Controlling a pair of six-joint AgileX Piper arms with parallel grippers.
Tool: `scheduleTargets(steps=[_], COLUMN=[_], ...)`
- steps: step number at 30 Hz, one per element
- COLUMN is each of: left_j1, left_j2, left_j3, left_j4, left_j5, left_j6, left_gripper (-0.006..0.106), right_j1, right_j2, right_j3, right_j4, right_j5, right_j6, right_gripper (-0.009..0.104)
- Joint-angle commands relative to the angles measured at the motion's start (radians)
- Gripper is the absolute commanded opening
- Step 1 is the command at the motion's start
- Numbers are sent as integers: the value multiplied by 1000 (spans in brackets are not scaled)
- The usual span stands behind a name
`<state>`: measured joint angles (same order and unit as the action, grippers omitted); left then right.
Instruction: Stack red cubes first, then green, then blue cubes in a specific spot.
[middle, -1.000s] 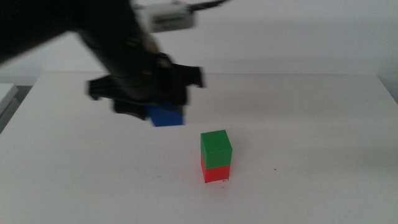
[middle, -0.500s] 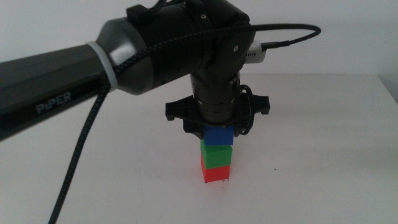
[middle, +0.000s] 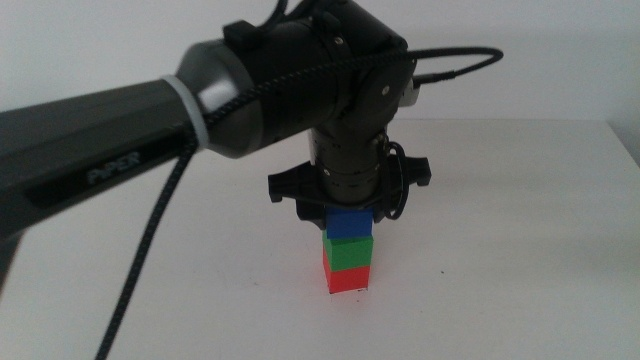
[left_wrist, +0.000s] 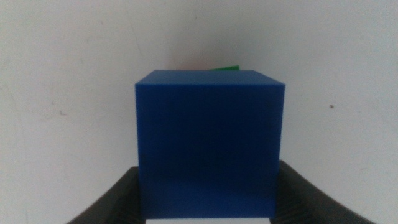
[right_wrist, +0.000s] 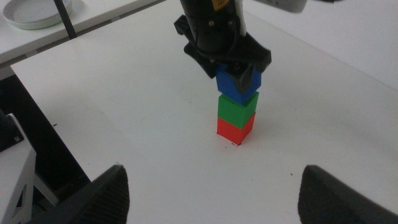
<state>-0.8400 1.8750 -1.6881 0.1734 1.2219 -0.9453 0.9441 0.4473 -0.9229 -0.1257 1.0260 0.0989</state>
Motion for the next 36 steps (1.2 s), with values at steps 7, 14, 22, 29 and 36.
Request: scheduleTargets(steps=[7,14,22,29,36], left_j1=[-7,-7,-7,-7,-7], left_j2=[20,20,20,-11,-224], left_j3=[-10,-10,-10,-10,-10], left_j4=[-3,-16,10,-3,-11], left_j5=[-1,-1,-1,-1,-1], left_j6=[-16,-22,13,32,157], left_gripper=[-2,20,94,94,94], right_j1=[2,2,2,2,2], right_j2=[-3,-3,-3,-3,-3], right_j3=[5,5,5,5,5], right_j4=[-2,-2,-2,-2,-2], right_j5=[-8,-8,-8,-8,-8], right_j6=[-2,-2,-2,-2,-2], right_gripper=[88,88,88,88,88])
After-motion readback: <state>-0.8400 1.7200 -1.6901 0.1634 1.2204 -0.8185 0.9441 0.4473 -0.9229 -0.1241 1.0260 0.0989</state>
